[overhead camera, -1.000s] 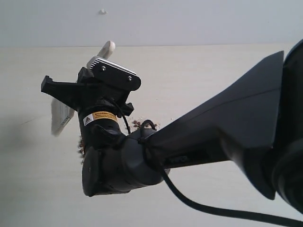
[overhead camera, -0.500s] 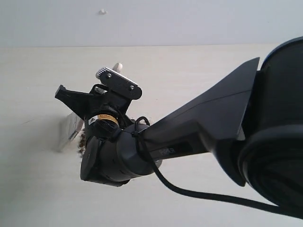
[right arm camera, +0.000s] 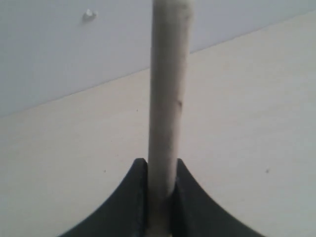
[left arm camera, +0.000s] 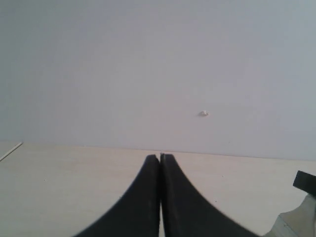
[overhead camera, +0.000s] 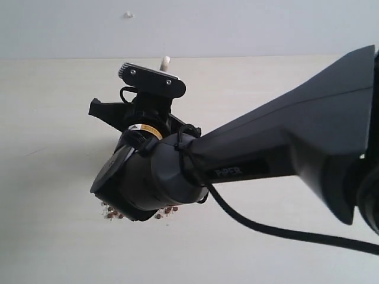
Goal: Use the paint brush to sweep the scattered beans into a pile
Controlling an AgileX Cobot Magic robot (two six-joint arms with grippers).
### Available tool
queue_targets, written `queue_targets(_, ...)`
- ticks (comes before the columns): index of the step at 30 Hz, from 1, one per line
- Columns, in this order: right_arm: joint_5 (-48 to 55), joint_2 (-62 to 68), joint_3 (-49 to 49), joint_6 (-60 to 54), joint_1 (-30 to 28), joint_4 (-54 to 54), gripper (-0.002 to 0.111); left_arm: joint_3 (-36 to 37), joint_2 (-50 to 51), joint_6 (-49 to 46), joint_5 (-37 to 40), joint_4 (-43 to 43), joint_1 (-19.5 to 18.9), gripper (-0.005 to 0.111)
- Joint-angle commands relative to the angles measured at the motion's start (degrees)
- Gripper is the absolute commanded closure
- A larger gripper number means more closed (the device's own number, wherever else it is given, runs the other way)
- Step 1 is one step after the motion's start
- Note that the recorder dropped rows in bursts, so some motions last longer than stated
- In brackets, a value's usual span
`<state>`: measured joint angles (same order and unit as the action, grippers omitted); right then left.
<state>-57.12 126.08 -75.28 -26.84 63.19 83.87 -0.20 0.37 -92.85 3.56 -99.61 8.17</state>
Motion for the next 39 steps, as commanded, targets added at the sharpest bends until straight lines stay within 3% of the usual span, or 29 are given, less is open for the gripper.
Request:
queue_targets(1,-2.3,-2.7,0.1,-4.6,-0.2,1.0,0.108,0.2,-0.4,-0.1,-0.3,-0.3,-0.1,0.107)
queue_targets(5,-0.7,-4.9,0.1,1.7,1.1,-4.5,0.108,0.2,-0.4,-0.1,-0.3,-0.3,-0.1,0.107)
queue_targets(9,10.7,-5.8,0.1,7.1,1.4,-11.8,0.108,0.2,-0.4,-0.1,-0.3,-0.3,-0.1,0.107)
queue_targets(13,20.6,-5.4,0.1,6.7,1.4,-12.1,0.108,0.2,-0.4,-0.1,-0.3,-0.3,-0.1,0.107)
queue_targets(18,25.5,-4.5,0.1,-0.1,1.4,-11.8,0.108,0.2,-0.4,-0.1,-0.3,-0.3,-0.1,0.107)
queue_targets(29,25.2,-4.6,2.0,-13.3,1.4,-1.0,0.108,0.2,-0.4,-0.1,-0.3,-0.3,-0.1,0.107)
queue_targets(34,18.2,-4.6,2.0,-23.6,1.4,6.0,0.108,0.2,-0.4,-0.1,-0.3,-0.3,-0.1,0.107)
queue_targets(39,11.9,-4.6,2.0,-26.0,1.4,5.2,0.108,0.2,-0.4,-0.1,-0.3,-0.3,-0.1,0.107)
